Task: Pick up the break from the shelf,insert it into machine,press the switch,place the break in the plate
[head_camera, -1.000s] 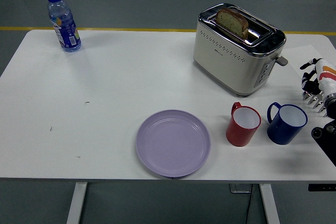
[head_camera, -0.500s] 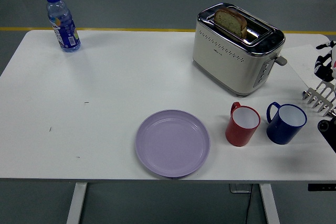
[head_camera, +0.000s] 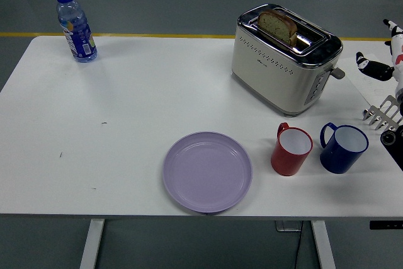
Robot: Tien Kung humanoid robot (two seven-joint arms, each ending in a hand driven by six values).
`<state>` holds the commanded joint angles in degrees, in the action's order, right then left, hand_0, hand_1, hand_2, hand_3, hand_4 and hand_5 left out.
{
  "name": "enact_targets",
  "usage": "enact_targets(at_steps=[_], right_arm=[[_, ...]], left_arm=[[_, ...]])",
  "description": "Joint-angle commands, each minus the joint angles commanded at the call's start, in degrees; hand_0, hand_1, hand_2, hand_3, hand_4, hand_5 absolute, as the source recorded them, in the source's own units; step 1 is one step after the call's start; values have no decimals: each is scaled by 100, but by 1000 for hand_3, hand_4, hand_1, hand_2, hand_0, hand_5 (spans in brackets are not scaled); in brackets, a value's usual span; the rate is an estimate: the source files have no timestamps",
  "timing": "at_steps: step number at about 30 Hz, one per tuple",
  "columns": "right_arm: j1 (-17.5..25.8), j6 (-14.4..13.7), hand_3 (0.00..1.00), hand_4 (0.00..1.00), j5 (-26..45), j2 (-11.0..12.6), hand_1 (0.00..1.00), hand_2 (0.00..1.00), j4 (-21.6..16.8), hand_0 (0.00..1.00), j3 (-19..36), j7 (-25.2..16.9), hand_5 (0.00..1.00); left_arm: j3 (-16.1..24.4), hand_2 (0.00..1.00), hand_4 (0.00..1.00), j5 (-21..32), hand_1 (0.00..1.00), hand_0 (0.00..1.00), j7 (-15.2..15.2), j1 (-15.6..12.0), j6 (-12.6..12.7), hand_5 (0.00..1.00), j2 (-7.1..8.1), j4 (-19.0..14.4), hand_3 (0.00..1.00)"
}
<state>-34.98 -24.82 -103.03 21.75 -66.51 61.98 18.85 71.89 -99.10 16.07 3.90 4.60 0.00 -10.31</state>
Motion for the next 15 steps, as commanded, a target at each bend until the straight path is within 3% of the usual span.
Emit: enact_targets(at_steps=[6,14,15], right_arm=[[-419,120,953,734,201,-6,776,924,-148,804,-167,-58,280],[-1241,573,919,744,438,-70,781,916,-328,813,-676,57,285],[-1304,608,880,754,446,-79,777,871,-328,816,-720,73,291]], left_arm=[[-8,435,306,-6,462,604,3,9,-8,953,0,0,562],[-66,435,305,75,462,605,3,30,5,951,0,0,564],[-70,432,304,79,461,604,4,32,6,948,0,0,562]])
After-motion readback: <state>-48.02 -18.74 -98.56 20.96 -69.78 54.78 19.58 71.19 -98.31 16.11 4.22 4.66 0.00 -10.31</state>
